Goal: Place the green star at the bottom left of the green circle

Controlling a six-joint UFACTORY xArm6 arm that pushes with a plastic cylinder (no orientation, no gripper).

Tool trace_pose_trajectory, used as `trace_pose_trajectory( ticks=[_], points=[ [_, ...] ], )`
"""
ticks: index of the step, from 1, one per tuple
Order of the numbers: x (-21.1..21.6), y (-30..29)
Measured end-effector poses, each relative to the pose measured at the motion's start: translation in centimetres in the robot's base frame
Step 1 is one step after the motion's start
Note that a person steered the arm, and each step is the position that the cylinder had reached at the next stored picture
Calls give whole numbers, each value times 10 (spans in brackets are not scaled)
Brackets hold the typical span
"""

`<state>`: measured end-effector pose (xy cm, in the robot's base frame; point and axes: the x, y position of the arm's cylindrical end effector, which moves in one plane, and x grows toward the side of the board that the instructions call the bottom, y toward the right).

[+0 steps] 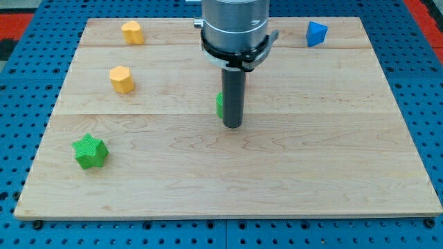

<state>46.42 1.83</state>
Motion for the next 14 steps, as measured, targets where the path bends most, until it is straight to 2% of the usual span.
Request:
trace_pose_trajectory(
  ticks=[1,2,3,4,6,7,8,9,10,12,14],
  points=[
    [0,-1],
    [58,-44],
    [17,-133],
    [-19,-106],
    [-69,-265],
    [-40,-323],
    [33,-321],
    [91,-295],
    [96,-232],
    [68,-273],
    [64,-159]
  ],
)
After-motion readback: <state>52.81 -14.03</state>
